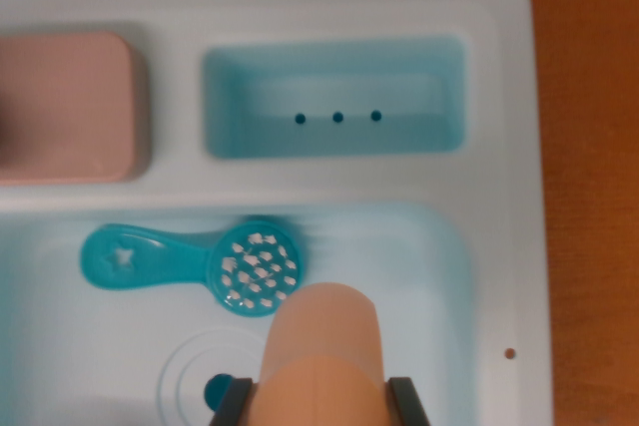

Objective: Pick detergent from the sink

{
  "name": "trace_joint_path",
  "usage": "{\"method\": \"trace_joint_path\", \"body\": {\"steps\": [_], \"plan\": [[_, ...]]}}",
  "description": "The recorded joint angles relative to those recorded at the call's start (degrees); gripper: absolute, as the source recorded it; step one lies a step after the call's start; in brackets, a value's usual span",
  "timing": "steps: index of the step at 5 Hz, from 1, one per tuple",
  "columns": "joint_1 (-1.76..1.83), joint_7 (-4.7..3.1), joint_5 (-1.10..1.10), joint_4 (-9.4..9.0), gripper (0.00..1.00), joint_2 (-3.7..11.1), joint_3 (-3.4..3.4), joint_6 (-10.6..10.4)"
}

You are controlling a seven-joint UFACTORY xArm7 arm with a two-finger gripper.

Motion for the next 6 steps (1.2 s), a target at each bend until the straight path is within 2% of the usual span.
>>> {"method": "trace_joint_path", "body": {"steps": [1,2,3,5,6], "plan": [[0.0,0.0,0.0,0.0,1.0,0.0,0.0,0.0],[0.02,0.27,-0.23,1.95,1.0,-0.74,-0.02,2.7],[0.02,0.27,-0.23,1.95,1.0,-0.74,-0.02,2.7],[0.06,0.8,-0.7,5.92,1.0,-2.25,-0.07,8.1],[0.06,0.8,-0.7,5.92,1.0,-2.25,-0.07,8.1]]}}
